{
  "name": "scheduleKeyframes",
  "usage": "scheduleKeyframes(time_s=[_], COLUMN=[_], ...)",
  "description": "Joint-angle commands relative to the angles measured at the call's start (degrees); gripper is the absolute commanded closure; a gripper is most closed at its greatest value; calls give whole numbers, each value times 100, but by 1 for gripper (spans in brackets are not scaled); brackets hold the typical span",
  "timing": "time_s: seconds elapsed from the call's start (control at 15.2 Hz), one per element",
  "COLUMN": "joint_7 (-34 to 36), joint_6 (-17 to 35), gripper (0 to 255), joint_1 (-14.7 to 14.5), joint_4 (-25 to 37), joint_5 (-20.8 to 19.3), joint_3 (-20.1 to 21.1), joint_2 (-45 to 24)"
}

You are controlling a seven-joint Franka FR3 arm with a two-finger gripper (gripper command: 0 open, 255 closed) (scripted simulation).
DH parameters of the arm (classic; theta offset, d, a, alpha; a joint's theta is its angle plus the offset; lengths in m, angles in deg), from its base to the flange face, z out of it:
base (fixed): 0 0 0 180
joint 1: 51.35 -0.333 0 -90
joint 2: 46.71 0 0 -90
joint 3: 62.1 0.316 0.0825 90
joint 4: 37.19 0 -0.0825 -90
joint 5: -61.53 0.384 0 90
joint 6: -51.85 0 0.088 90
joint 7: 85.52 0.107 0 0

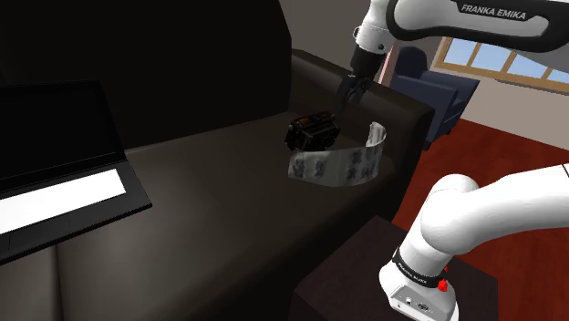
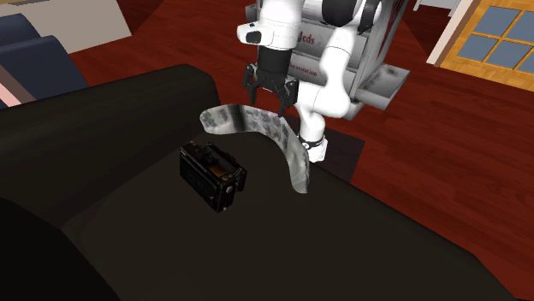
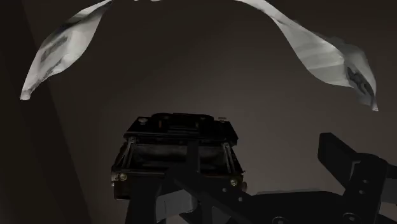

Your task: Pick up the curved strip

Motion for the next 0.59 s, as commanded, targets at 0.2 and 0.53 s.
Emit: scheduleKeyframes(time_s=[0.2,0.53], joint_7=[-1509,-4064], joint_6=[-152,-585], gripper=[0,0], joint_1=[-636,-1635], joint_4=[-448,-1268], joint_5=[-208,-770], joint_3=[-189,-575], joint_2=[273,993])
